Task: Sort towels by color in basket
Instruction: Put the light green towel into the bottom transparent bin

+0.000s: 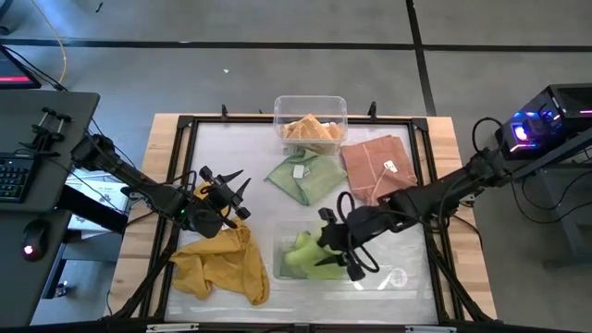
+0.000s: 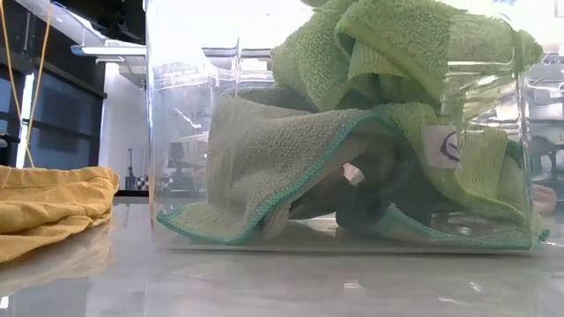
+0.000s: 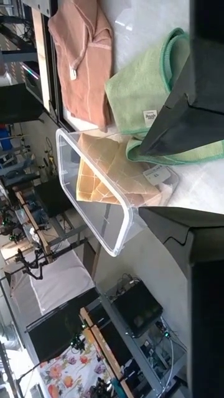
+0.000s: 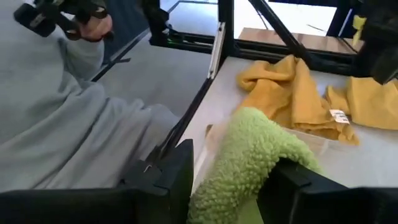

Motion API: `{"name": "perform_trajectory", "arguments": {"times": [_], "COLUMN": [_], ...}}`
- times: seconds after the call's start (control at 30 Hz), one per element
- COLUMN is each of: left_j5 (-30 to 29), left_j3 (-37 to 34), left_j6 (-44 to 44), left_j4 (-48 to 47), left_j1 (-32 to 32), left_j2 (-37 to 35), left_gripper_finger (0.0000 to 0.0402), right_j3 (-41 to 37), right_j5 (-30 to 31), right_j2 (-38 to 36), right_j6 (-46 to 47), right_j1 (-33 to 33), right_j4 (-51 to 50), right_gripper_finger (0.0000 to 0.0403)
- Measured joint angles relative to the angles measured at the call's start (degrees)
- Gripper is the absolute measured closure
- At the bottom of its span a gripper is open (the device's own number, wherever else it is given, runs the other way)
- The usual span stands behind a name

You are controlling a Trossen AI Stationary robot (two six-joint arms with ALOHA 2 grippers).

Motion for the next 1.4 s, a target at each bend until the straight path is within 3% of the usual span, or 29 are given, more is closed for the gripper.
{"name": "perform_trajectory", "arguments": {"times": [0.23,0.6,0.7,0.83,0.97,1.17,1.3,1.4], "left_j5": [0.00,0.02,0.07,0.09,0.09,0.12,0.13,0.13], "left_j3": [-0.04,-0.10,-0.09,-0.09,-0.09,-0.09,-0.09,-0.09], "left_j6": [-1.50,-4.54,-4.93,-4.96,-4.96,-5.29,-5.37,-5.41], "left_j4": [-1.23,-4.09,-4.17,-4.20,-4.20,-4.20,-4.20,-4.20], "left_j1": [-0.01,0.06,0.06,0.06,0.06,0.06,0.06,0.06], "left_j2": [0.00,0.33,0.33,0.33,0.33,0.33,0.33,0.33], "left_gripper_finger": [0.0275,0.0275,0.0275,0.0275,0.0275,0.0275,0.0275,0.0275], "right_j3": [-1.55,-5.01,-4.33,-0.14,5.31,12.49,14.40,11.88], "right_j5": [3.48,2.61,-1.31,-3.65,-3.42,1.01,12.14,12.17], "right_j2": [0.87,2.92,2.60,2.42,2.42,2.36,2.31,2.47], "right_j6": [5.96,11.70,12.81,14.67,19.12,24.31,17.04,10.28], "right_j1": [-0.95,-0.99,-1.03,-0.99,-0.90,0.83,3.26,2.74], "right_j4": [-4.85,-10.56,-11.67,-19.20,-31.94,-44.11,-39.75,-28.47], "right_gripper_finger": [0.0275,0.0378,0.0370,0.0327,0.0291,0.0284,0.0284,0.0284]}}
